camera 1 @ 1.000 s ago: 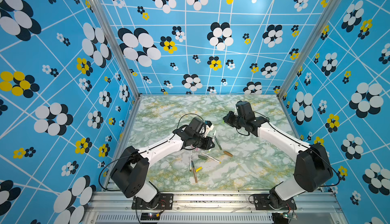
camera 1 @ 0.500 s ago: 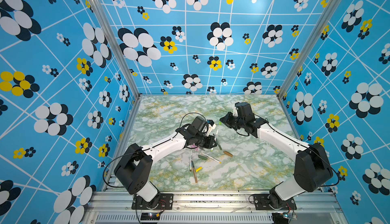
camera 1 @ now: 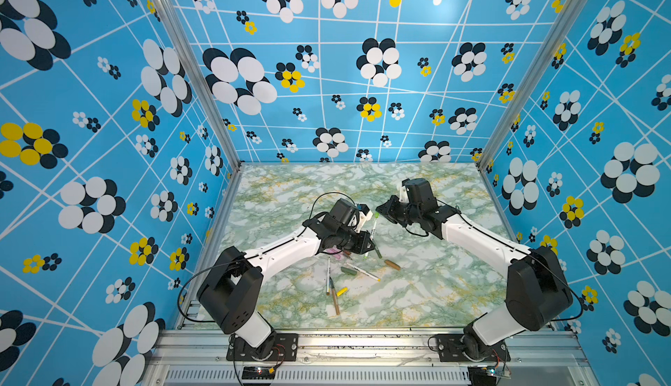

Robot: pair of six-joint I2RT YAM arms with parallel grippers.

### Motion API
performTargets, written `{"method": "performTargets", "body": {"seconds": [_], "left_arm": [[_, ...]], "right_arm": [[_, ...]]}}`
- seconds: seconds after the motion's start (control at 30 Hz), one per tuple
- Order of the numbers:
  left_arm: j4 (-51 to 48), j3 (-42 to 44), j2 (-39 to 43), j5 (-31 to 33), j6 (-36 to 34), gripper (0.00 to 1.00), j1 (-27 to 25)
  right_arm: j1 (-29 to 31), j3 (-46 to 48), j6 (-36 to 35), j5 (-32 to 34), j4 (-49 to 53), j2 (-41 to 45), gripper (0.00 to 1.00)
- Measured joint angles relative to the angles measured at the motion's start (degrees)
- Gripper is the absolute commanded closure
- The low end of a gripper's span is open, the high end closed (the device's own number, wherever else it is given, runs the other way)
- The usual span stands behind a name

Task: Insert the pens into the pen caps
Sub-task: 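Lift the cap with the right gripper toward the marker in the left gripper, then align the cap above the marker tip held by the left gripper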

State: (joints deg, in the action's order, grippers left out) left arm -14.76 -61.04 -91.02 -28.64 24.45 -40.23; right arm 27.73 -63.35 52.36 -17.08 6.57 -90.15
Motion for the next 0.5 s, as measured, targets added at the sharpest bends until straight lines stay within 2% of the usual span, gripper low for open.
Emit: {"method": "performTargets", "body": {"seconds": [0.5], "left_arm": [[0.0,0.0,-0.3,0.0,0.0,1.0,0.0]], "right_arm": [[0.0,0.0,0.0,0.0,0.1,1.8,0.98]]}}
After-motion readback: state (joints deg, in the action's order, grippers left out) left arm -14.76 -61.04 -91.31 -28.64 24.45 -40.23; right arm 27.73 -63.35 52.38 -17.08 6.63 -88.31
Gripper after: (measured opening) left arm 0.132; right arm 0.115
